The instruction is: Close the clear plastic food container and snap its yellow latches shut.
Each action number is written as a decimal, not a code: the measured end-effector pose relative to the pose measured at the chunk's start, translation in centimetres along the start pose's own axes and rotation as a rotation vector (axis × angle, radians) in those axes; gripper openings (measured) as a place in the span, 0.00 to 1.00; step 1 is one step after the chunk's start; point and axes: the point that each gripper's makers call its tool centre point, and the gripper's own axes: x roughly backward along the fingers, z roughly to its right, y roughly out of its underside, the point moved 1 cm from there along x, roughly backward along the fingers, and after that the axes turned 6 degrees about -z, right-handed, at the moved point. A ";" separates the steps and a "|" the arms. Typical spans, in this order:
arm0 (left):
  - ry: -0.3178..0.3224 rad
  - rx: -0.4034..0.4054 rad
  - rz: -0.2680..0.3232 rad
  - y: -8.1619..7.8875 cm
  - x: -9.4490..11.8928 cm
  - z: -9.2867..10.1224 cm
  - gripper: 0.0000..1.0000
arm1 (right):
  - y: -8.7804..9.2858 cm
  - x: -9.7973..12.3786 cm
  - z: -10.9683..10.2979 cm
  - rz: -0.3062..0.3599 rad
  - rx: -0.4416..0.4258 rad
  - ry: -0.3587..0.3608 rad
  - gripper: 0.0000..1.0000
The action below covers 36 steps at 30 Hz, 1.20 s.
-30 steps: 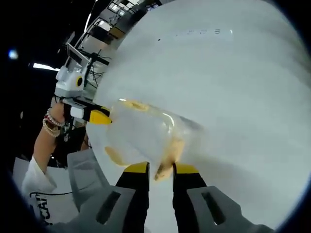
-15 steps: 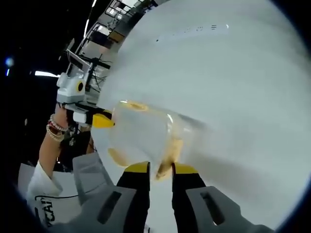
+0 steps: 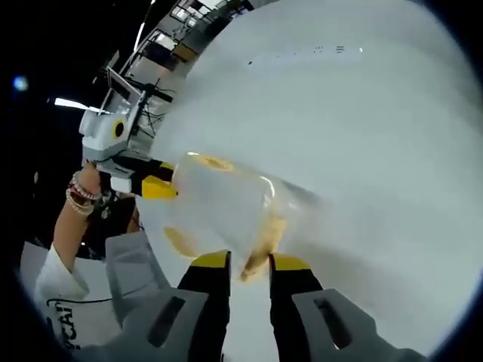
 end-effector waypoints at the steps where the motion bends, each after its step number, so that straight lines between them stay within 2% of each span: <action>1: -0.004 -0.014 0.004 -0.1 0.0 -0.1 0.22 | 0.1 0.1 0.0 -0.008 0.020 0.018 0.15; 3: -0.017 -0.068 0.017 -0.4 0.1 -0.2 0.22 | -0.1 0.1 0.0 -0.029 0.065 0.074 0.16; 4: -0.037 -0.156 0.039 -0.7 0.2 -0.2 0.23 | -0.3 0.1 -0.1 -0.043 0.105 0.111 0.16; 6: -0.063 -0.219 0.050 -0.9 0.3 -0.1 0.24 | -0.5 0.1 -0.1 -0.071 0.173 0.180 0.17; 8: -0.086 -0.290 0.065 -1.1 0.5 0.0 0.26 | -0.7 0.2 0.1 -0.098 0.206 0.236 0.22; 9: -0.091 -0.294 0.068 -1.1 0.5 -0.1 0.26 | -0.9 0.2 0.3 -0.116 0.219 0.266 0.23; 12: -0.102 -0.330 0.078 -1.2 0.6 0.0 0.27 | -1.2 0.1 0.3 -0.142 0.247 0.293 0.26; 15: -0.140 -0.509 0.119 -1.9 0.8 0.2 0.29 | -1.5 0.1 0.4 -0.165 0.321 0.336 0.29; 17: -0.155 -0.570 0.119 -1.9 0.9 0.6 0.29 | -1.6 0.1 0.3 -0.176 0.361 0.360 0.30; 18: -0.179 -0.560 0.126 -2.0 1.0 0.5 0.29 | -1.6 0.1 0.1 -0.181 0.388 0.362 0.29; 20: -0.172 -0.555 0.120 -1.9 0.8 0.7 0.29 | -1.6 -0.1 -0.2 -0.188 0.416 0.363 0.27; 23: -0.182 -0.596 0.140 -2.0 1.0 0.7 0.30 | -1.8 -0.1 -0.4 -0.204 0.471 0.385 0.25; 25: -0.219 -0.655 0.154 -2.3 1.2 0.9 0.30 | -2.0 -0.1 -0.4 -0.213 0.495 0.396 0.24; 27: -0.280 -0.661 0.171 -2.4 1.5 0.8 0.34 | -2.2 -0.1 -0.4 -0.220 0.524 0.411 0.25; 29: -0.323 -0.736 0.194 -2.8 1.7 1.0 0.37 | -2.4 -0.1 -0.5 -0.225 0.550 0.420 0.26; 32: -0.341 -0.827 0.197 -2.4 1.6 1.9 0.32 | -2.5 0.0 -0.6 -0.234 0.588 0.442 0.26; 36: -0.362 -0.848 0.240 -2.5 1.2 2.5 0.28 | -2.8 0.1 -0.6 -0.241 0.647 0.490 0.29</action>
